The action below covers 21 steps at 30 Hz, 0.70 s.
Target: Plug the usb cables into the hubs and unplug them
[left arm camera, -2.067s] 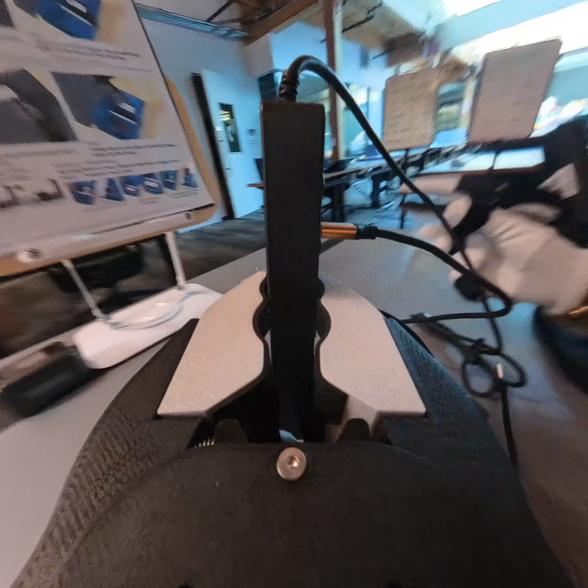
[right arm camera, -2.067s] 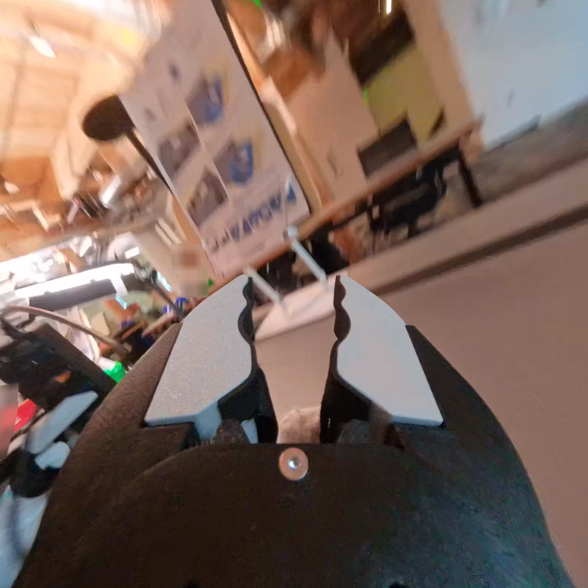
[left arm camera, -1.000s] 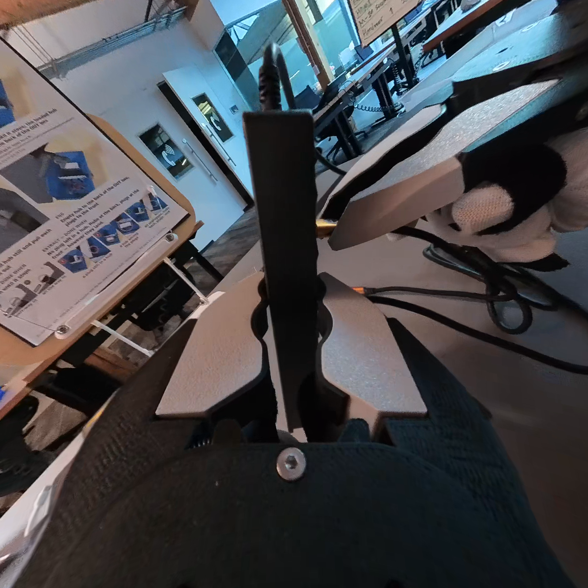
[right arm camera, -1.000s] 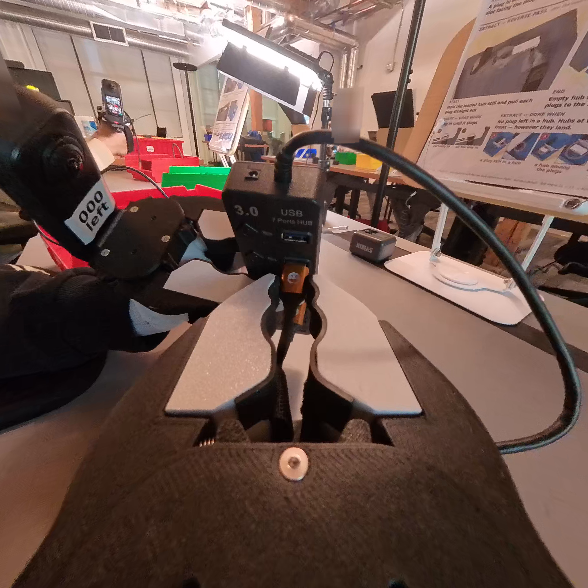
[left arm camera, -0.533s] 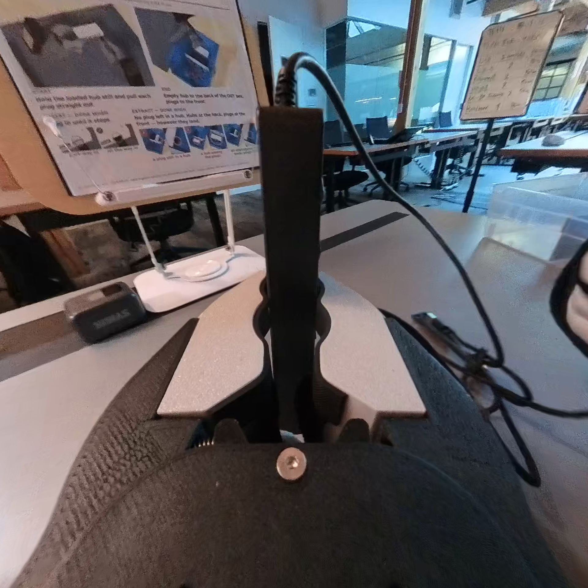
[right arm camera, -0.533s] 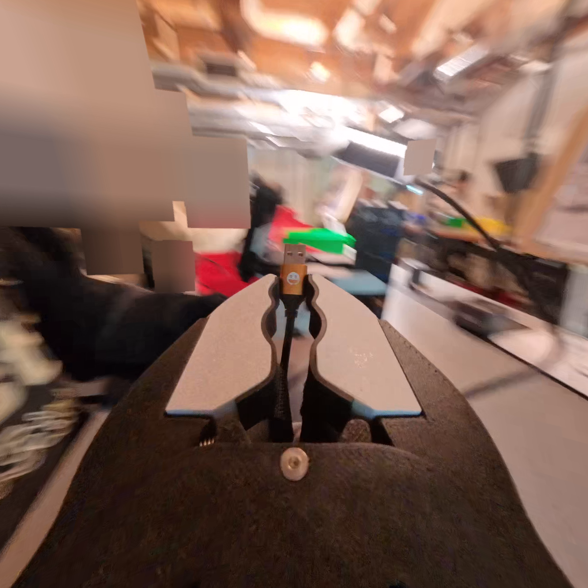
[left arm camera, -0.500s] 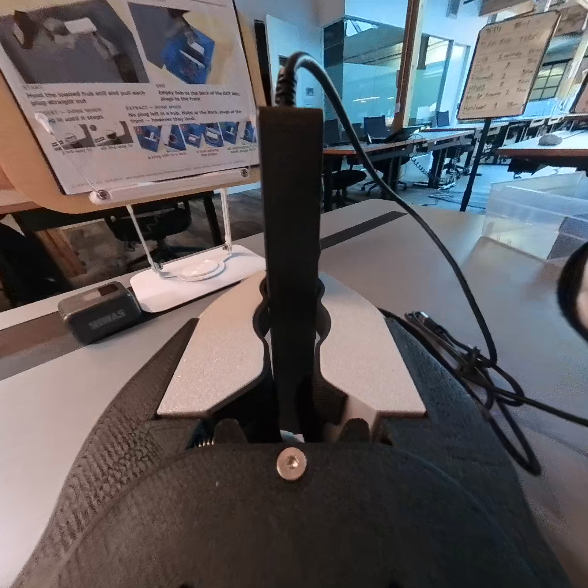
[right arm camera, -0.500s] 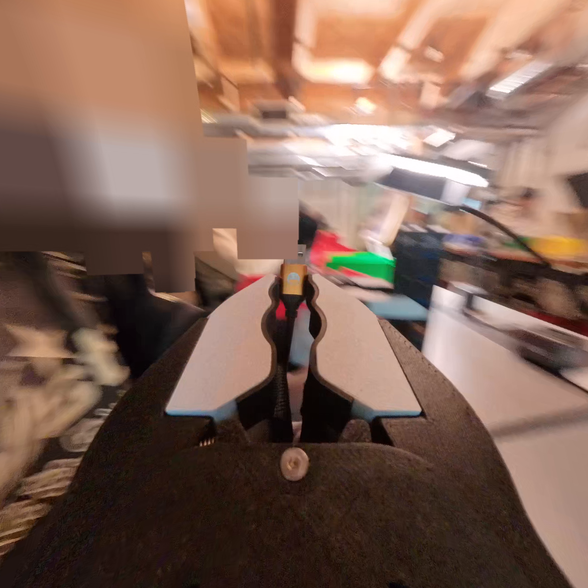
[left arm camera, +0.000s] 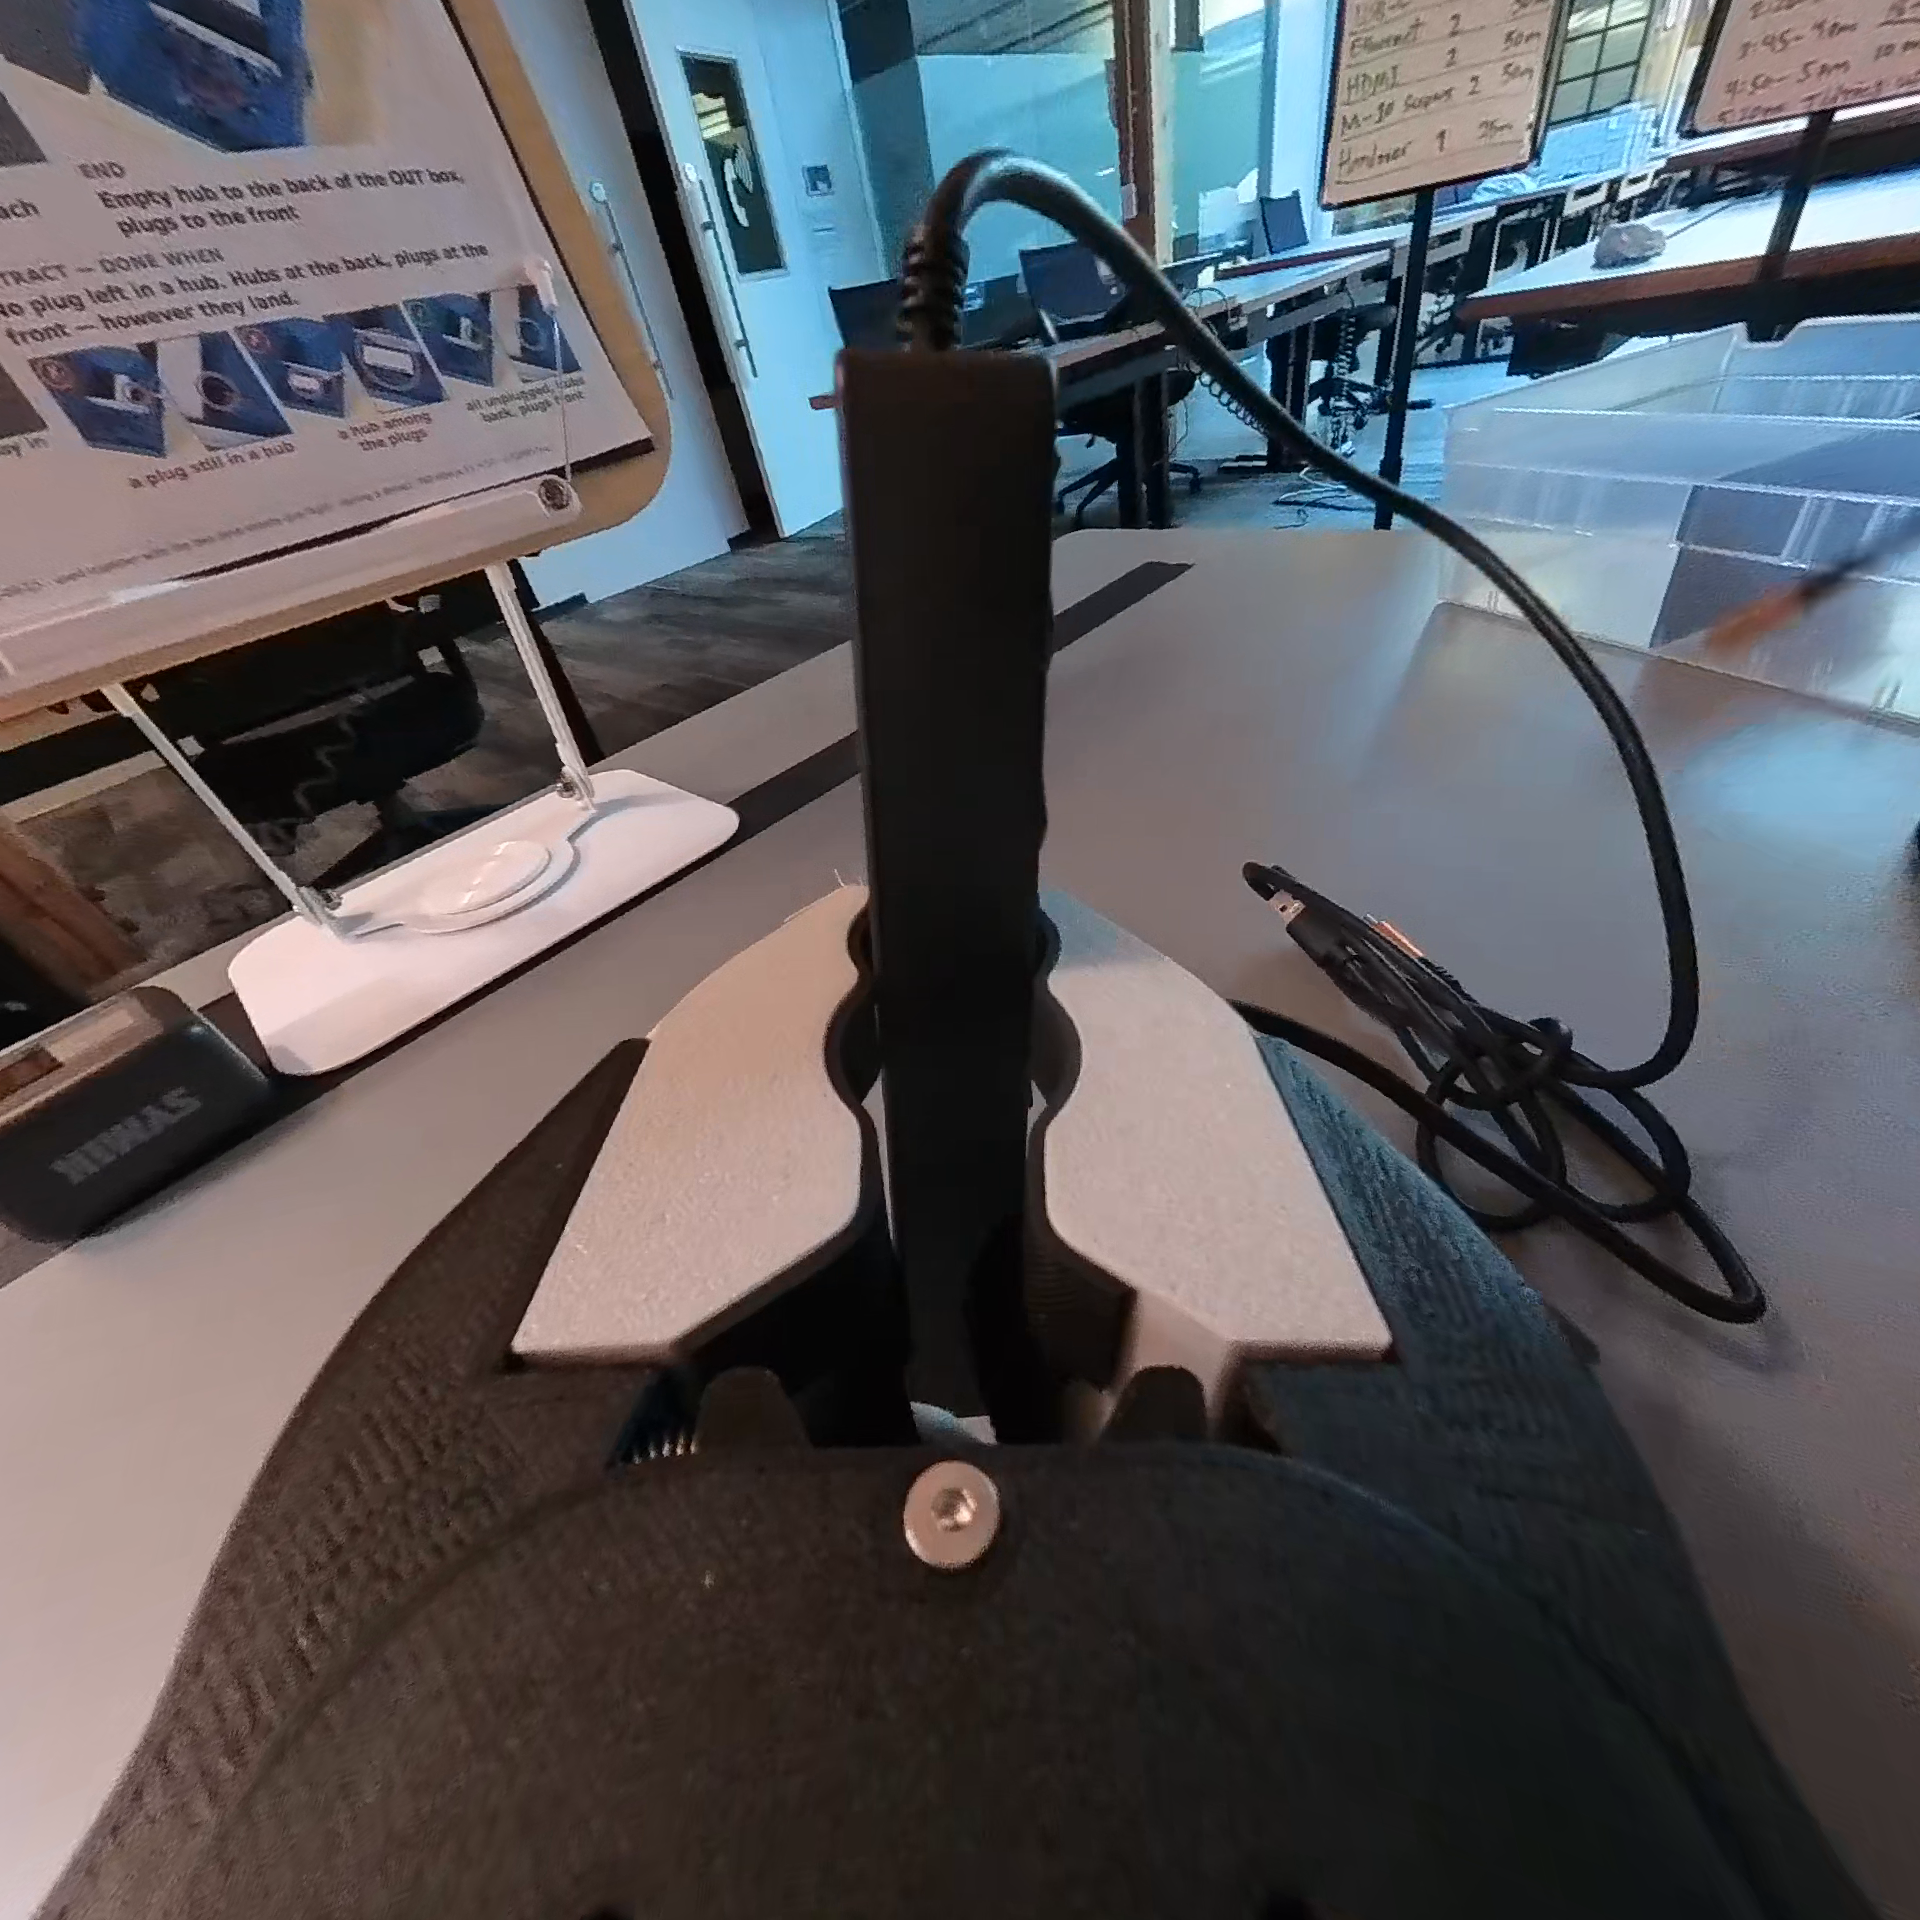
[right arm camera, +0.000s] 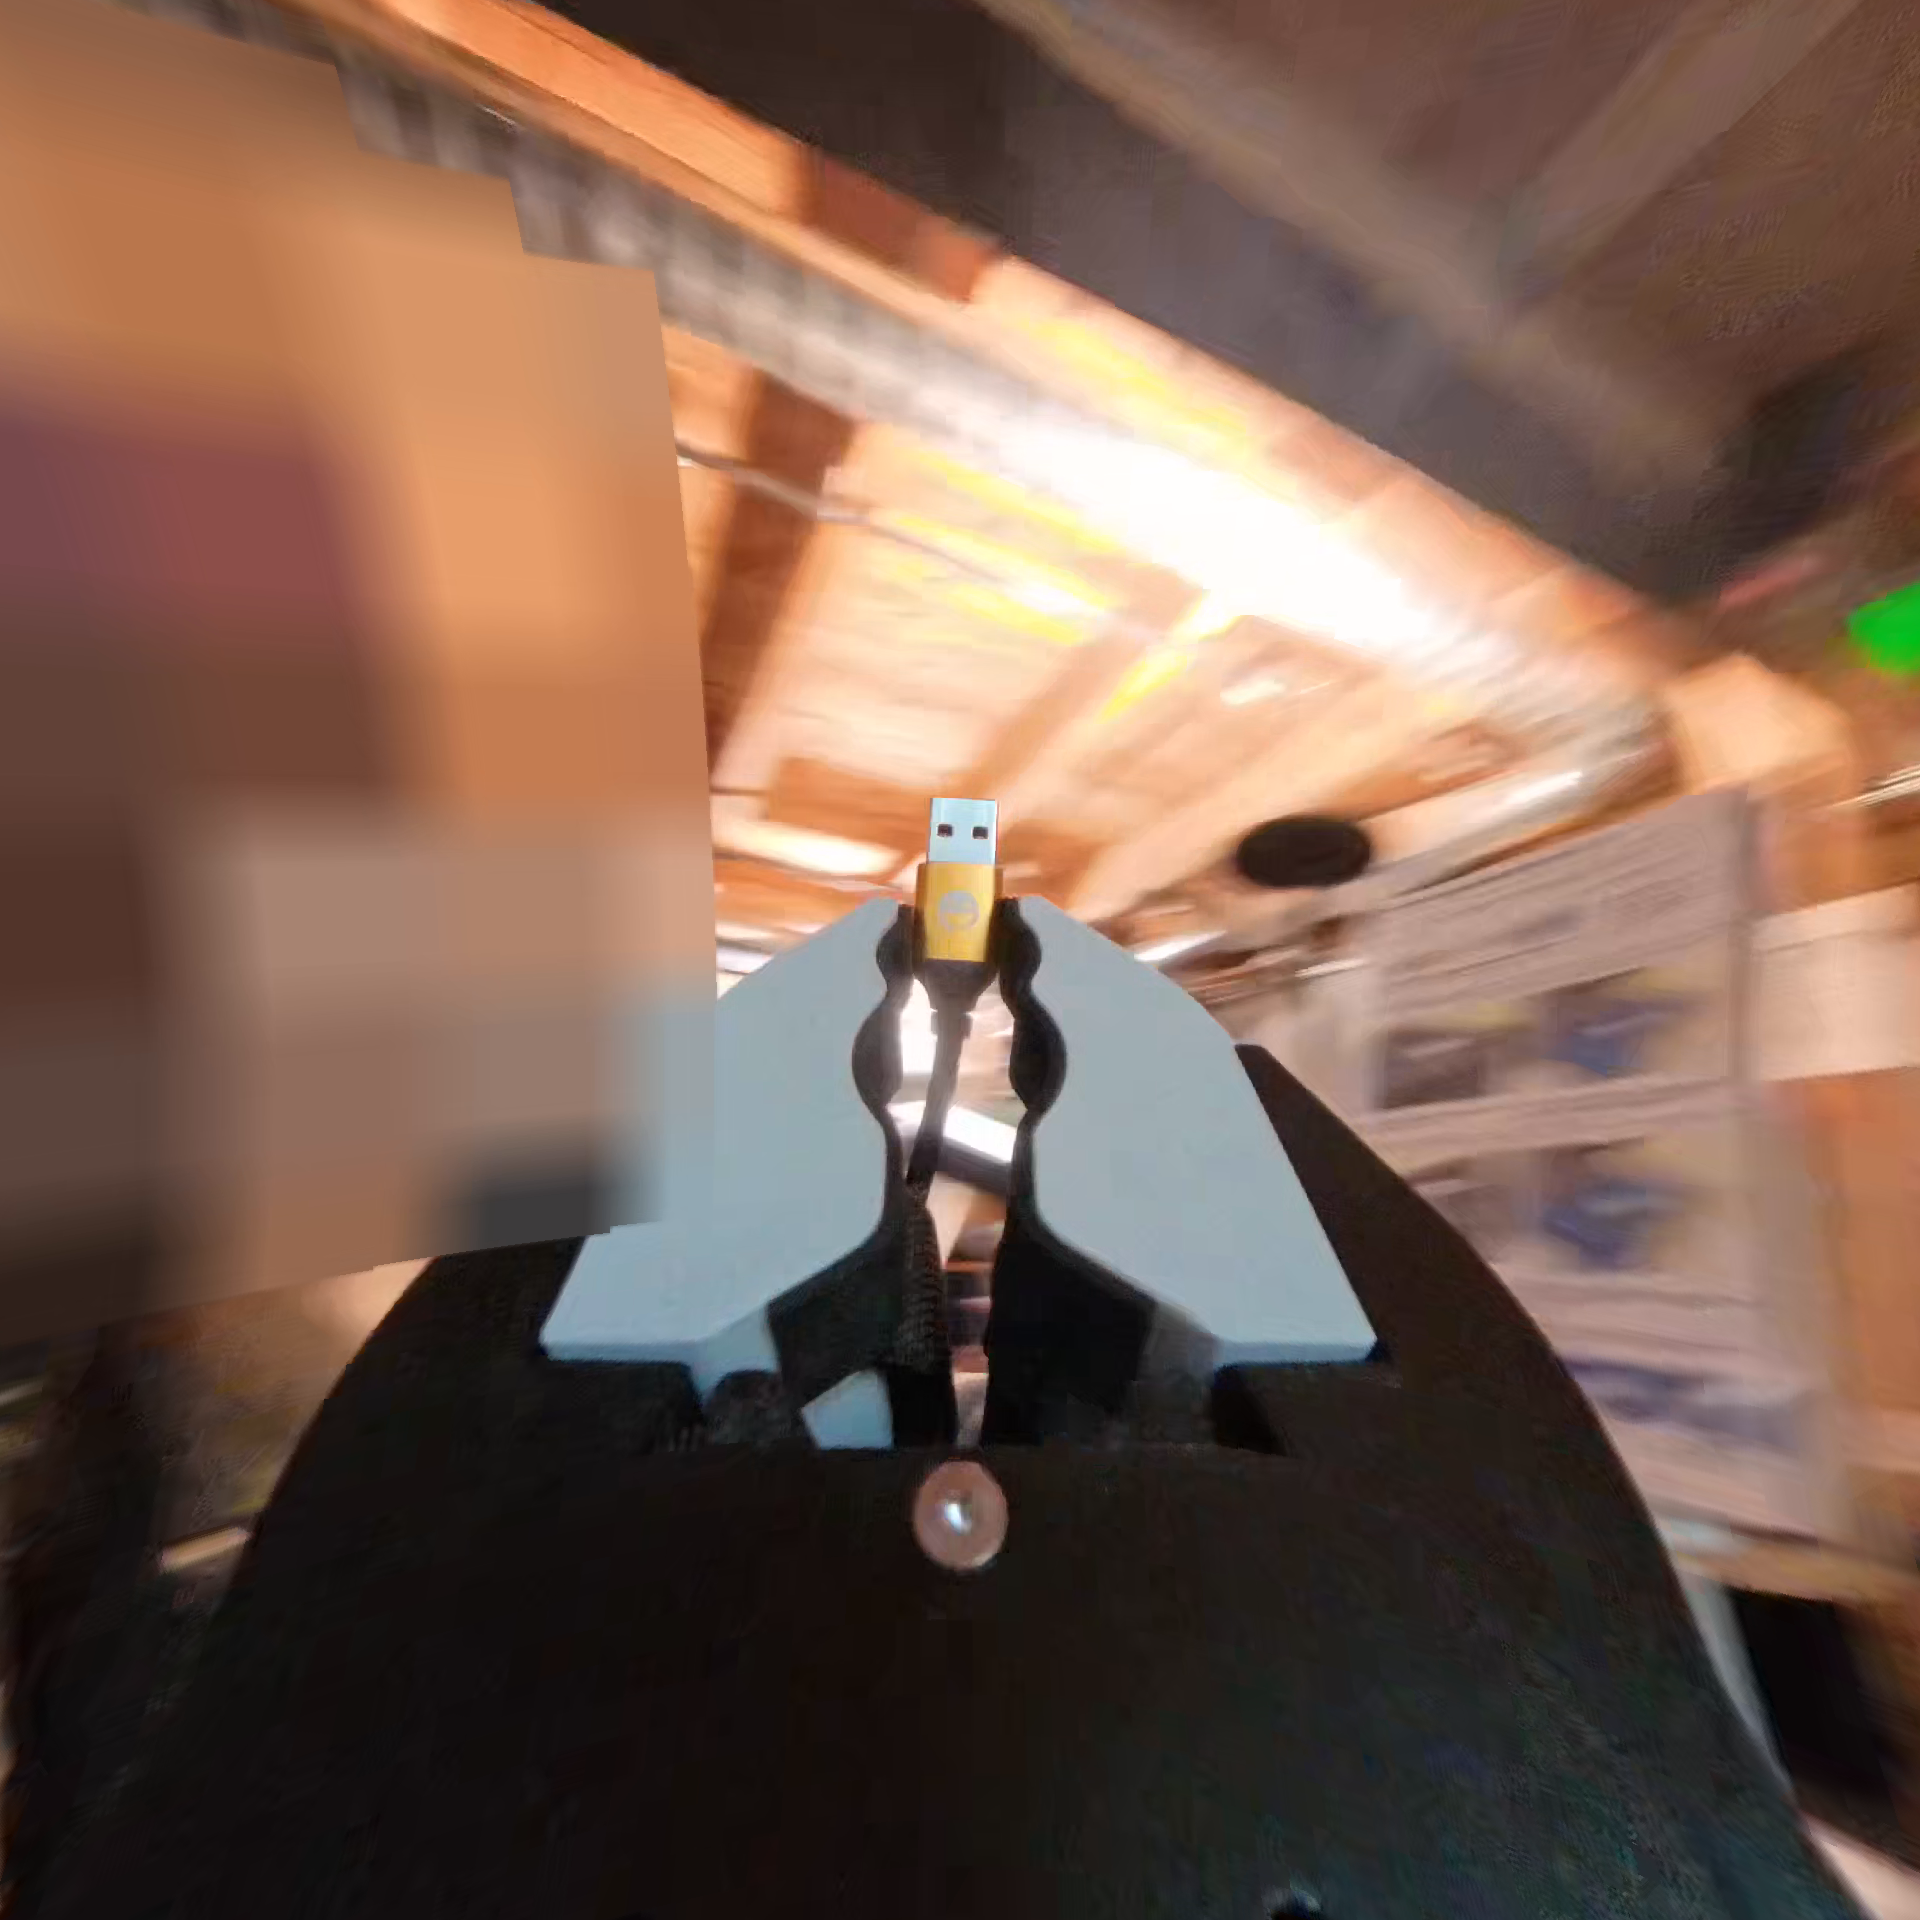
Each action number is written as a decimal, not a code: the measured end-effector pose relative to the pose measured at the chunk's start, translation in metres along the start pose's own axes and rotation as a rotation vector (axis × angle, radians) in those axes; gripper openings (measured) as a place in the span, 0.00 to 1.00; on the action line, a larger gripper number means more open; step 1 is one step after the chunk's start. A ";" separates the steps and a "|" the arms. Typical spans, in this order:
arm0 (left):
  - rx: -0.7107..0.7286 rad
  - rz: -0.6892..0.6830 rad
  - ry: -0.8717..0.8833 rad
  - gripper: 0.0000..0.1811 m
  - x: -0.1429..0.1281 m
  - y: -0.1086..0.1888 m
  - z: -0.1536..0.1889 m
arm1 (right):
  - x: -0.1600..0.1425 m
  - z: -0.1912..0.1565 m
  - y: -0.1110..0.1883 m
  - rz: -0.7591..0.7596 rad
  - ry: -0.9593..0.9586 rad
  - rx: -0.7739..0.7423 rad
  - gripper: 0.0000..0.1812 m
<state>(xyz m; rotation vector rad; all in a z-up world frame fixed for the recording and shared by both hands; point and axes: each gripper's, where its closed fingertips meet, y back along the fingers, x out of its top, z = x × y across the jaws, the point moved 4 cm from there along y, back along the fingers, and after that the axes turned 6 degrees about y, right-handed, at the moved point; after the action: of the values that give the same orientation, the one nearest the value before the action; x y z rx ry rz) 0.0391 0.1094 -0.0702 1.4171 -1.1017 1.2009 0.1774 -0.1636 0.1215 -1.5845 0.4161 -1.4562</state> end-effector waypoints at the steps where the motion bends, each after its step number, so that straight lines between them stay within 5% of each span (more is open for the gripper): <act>1: -0.006 0.006 0.003 0.13 0.001 0.000 0.001 | 0.026 0.003 0.005 0.015 0.158 -0.127 0.09; 4: -0.020 0.015 0.009 0.13 0.002 0.001 0.002 | 0.093 -0.006 0.027 0.083 0.623 -0.378 0.09; 8: -0.028 0.016 0.008 0.13 0.001 0.000 0.002 | 0.131 -0.012 0.059 0.052 0.951 -0.527 0.08; 17: -0.048 -0.002 -0.017 0.14 -0.001 0.000 0.006 | 0.099 0.078 0.113 -0.347 0.614 -0.656 0.09; 21: -0.059 -0.005 -0.014 0.14 -0.002 -0.001 0.007 | 0.083 0.085 0.119 -0.527 0.712 -0.619 0.09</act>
<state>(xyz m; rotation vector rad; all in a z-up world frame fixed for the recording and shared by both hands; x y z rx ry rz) 0.0409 0.1029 -0.0726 1.3850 -1.1334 1.1472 0.3135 -0.2558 0.0877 -1.6628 0.9833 -2.4851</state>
